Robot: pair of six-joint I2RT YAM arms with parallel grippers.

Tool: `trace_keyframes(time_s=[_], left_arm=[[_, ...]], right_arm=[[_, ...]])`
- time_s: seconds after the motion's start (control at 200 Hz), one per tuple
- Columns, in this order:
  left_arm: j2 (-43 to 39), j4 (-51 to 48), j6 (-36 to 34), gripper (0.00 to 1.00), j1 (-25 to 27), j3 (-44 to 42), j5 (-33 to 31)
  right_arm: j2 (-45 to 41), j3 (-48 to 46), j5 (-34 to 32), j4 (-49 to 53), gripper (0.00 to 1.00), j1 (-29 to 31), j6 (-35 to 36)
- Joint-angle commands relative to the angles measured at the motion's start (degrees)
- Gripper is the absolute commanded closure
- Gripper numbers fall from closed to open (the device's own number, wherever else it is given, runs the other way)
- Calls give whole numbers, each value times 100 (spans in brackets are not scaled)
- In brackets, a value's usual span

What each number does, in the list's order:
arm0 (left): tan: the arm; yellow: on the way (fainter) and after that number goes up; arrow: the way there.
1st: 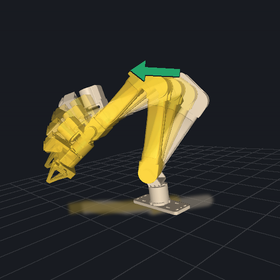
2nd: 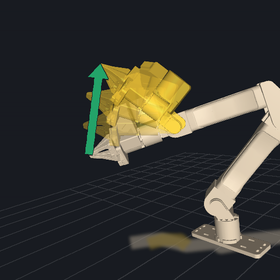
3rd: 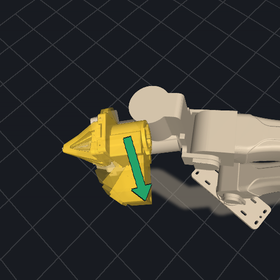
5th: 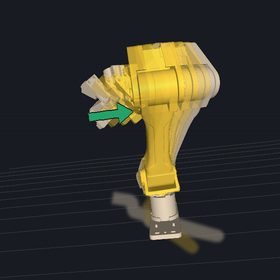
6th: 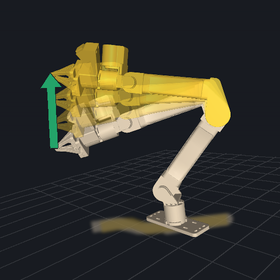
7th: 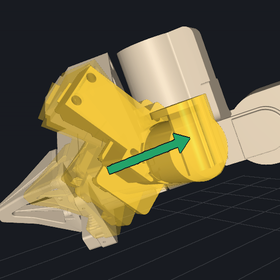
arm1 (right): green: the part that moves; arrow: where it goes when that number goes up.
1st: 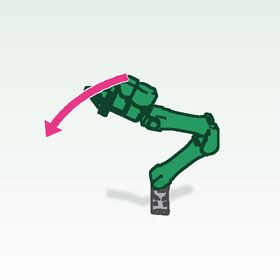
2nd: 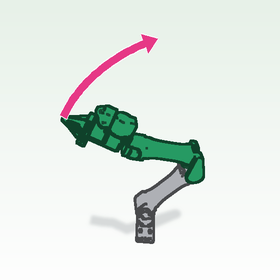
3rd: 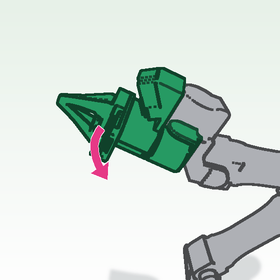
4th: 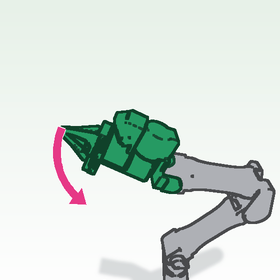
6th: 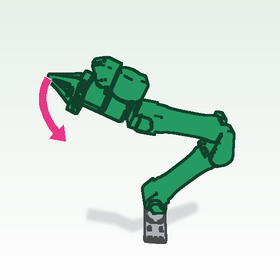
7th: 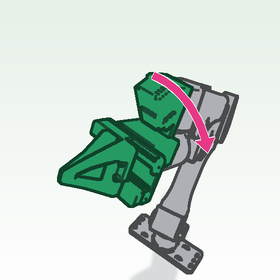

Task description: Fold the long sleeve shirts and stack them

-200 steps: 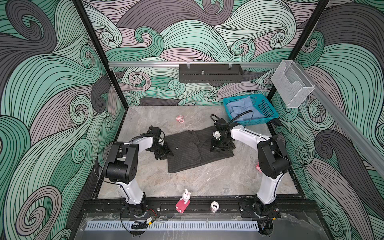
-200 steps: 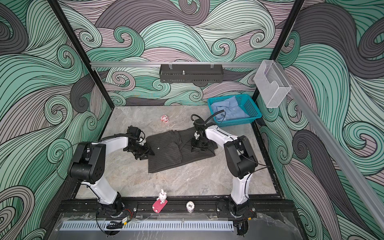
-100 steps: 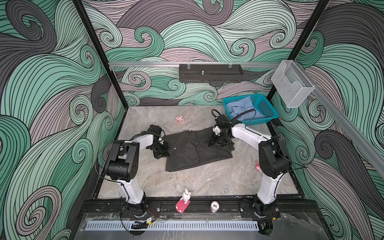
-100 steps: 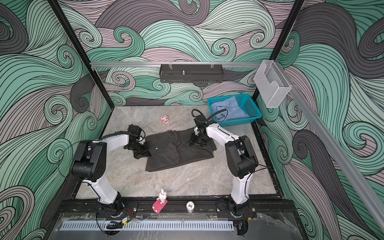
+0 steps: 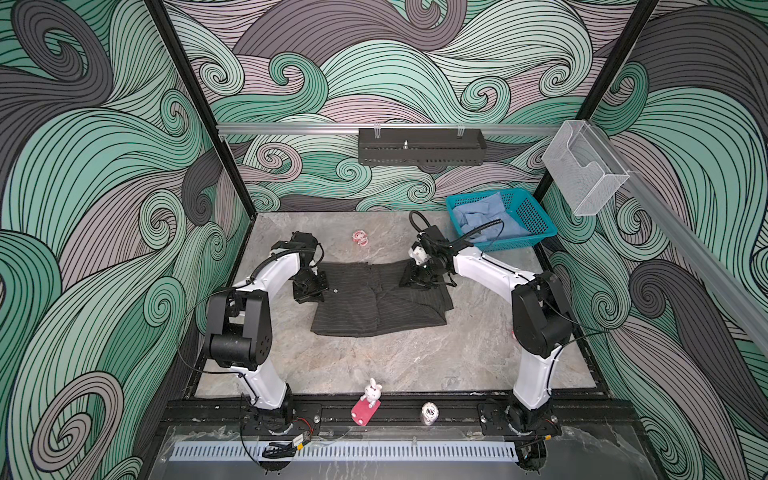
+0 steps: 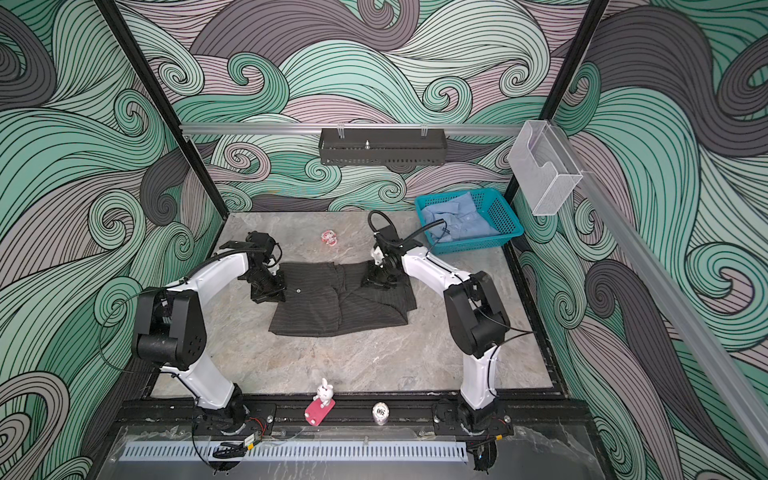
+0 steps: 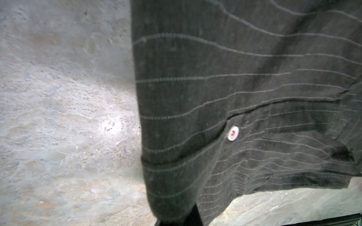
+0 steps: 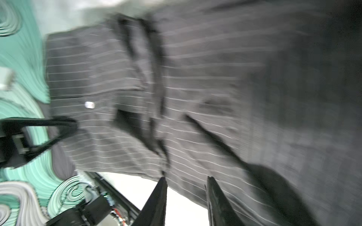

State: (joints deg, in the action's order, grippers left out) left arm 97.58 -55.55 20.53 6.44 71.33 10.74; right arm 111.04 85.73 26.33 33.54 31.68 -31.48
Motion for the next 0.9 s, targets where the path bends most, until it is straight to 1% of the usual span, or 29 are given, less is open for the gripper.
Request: trace_keyframes(time_s=[0.0, 0.085, 0.18, 0.265, 0.47, 0.505, 0.585, 0.796, 0.896], left_arm=[[-155, -423, -231, 100, -29, 147, 36], [-220, -480, -276, 100, -28, 220, 140], [-337, -503, -313, 100, -22, 324, 392], [-447, -498, -348, 100, -10, 408, 543], [-676, -470, -380, 100, 96, 642, 1118], [-694, -413, -308, 100, 165, 686, 1262], [-648, -167, -78, 100, 392, 718, 1847], [-255, 874, 732, 100, 1253, 711, 2588], [-56, 1542, 1150, 100, 1477, 595, 2806]], right_arm=[[494, 520, 270, -397, 67, 284, -355], [888, 911, 303, -423, 71, 464, -513], [1306, 1175, 332, -392, 75, 599, -626], [1585, 1214, 365, -395, 81, 680, -701], [1930, 1061, 44, -171, 86, 717, -721], [1983, 1043, 31, -161, 87, 724, -727], [2070, 956, 70, -235, 87, 733, -798], [2115, 805, 16, -338, 88, 735, -947], [2092, 728, 26, -413, 88, 741, -1006]])
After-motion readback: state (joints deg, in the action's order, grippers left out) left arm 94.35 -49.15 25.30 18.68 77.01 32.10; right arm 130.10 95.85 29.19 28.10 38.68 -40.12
